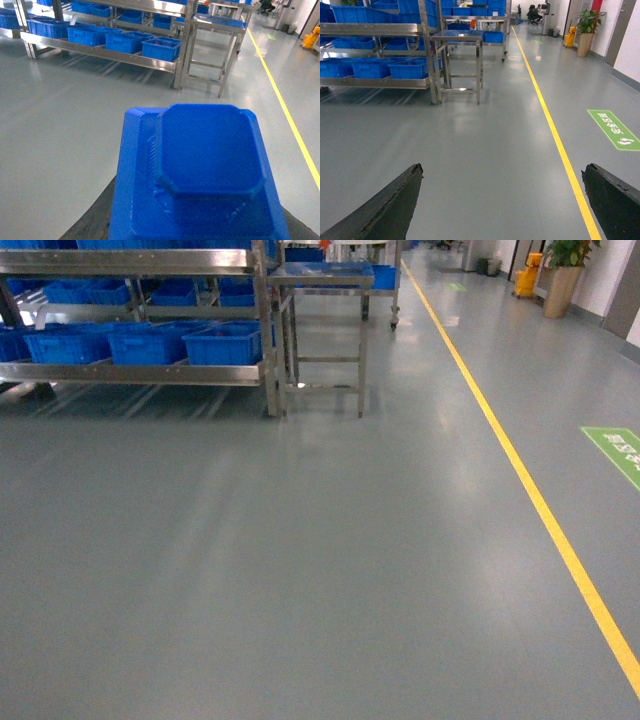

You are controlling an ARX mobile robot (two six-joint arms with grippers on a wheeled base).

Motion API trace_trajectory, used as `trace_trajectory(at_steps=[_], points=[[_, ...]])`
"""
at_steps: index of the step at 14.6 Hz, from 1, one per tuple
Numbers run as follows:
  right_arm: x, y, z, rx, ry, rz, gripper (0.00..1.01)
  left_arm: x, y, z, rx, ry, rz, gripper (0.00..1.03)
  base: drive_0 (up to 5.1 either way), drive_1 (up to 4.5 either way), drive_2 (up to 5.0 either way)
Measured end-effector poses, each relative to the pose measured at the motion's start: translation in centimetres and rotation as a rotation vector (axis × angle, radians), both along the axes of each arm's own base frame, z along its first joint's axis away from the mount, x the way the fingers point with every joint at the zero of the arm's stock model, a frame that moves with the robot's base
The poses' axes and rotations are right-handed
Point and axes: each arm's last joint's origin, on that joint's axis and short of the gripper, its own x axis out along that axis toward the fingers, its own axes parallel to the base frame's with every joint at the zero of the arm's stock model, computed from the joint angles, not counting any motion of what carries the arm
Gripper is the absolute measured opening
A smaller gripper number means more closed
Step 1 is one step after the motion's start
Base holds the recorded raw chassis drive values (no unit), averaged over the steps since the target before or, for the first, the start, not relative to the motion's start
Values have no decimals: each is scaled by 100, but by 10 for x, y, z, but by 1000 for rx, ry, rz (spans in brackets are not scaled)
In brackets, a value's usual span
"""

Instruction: Pick blue part to blue bin on bottom shelf

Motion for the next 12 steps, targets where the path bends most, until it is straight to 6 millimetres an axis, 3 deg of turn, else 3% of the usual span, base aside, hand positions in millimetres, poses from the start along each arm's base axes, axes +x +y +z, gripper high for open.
trace_trajectory(at_steps=[12], points=[[0, 0, 0, 0, 2, 0, 98, 0, 0, 0, 1, 1, 0, 43, -10, 391, -412]])
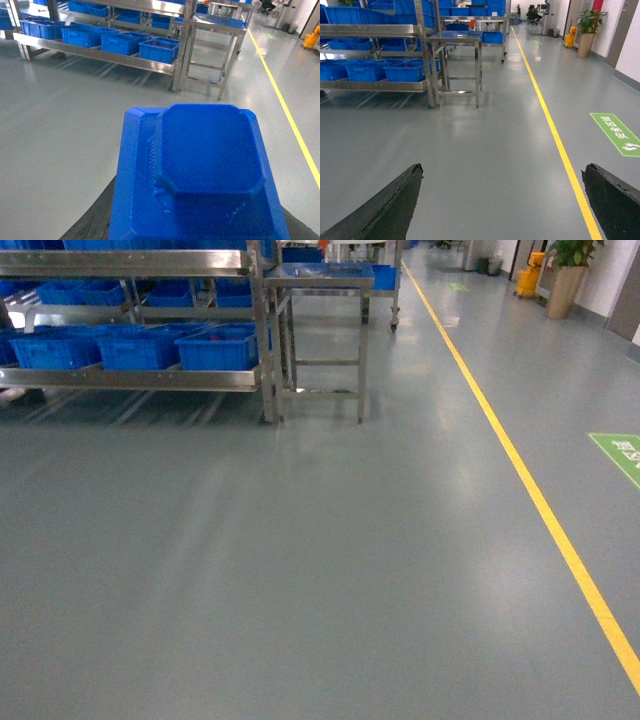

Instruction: Pick blue part to blue bin on bottom shelf

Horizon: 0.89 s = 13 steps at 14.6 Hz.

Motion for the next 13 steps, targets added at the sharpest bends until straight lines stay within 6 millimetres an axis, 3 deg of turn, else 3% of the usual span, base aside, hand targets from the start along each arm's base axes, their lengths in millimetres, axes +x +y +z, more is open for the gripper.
trace_trajectory(at_steps=[13], points=[[0, 0, 0, 0, 0, 0, 98, 0, 0, 0, -1, -1, 0, 43, -2, 400, -404]])
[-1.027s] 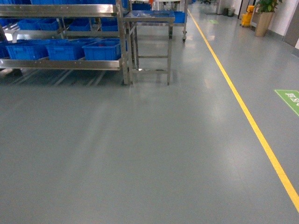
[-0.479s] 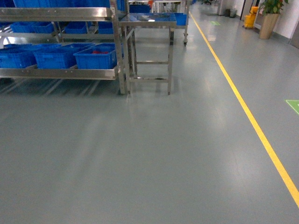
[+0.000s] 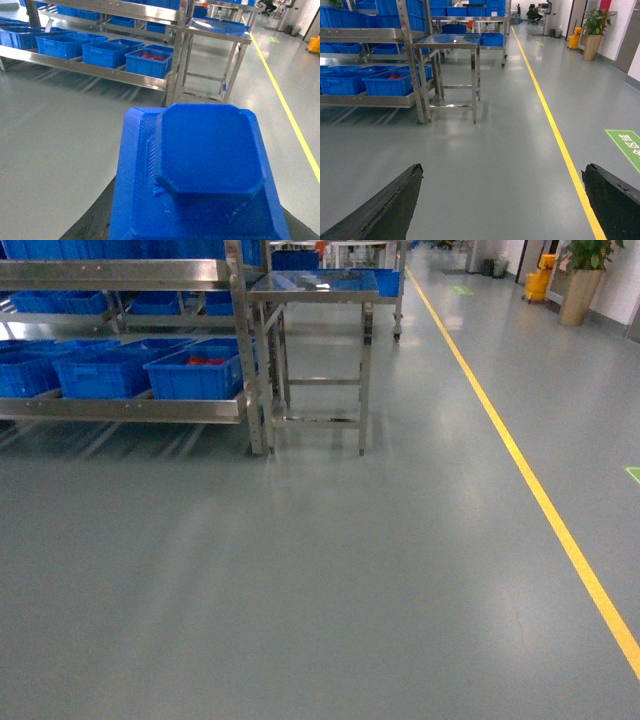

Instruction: Pick blue part to blue bin on bottom shelf

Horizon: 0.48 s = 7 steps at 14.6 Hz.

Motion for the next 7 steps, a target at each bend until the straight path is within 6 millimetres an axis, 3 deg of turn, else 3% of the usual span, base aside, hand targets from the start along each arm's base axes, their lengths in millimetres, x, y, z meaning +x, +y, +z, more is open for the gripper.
trace_trajectory(at_steps=[7], points=[[0, 0, 0, 0, 0, 0, 98, 0, 0, 0, 0, 1, 0, 43, -1, 402, -403]])
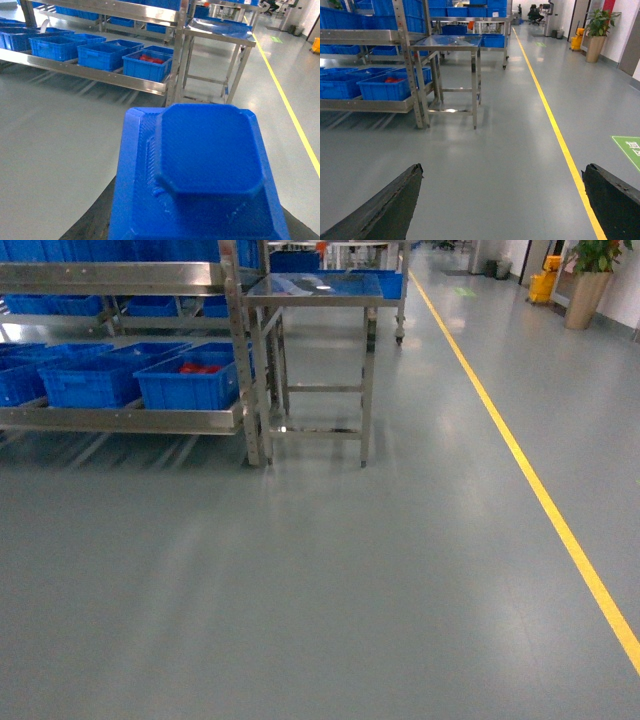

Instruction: Pick blue part to blue bin on bottom shelf

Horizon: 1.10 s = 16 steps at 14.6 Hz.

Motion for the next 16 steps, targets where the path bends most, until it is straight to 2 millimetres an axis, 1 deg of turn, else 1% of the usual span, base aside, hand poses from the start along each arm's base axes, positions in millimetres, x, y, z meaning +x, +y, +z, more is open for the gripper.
trace_trajectory(at_steps=[16], points=[[0, 0, 0, 0, 0, 0, 98, 0, 0, 0, -2, -1, 0, 43, -4, 398, -407]])
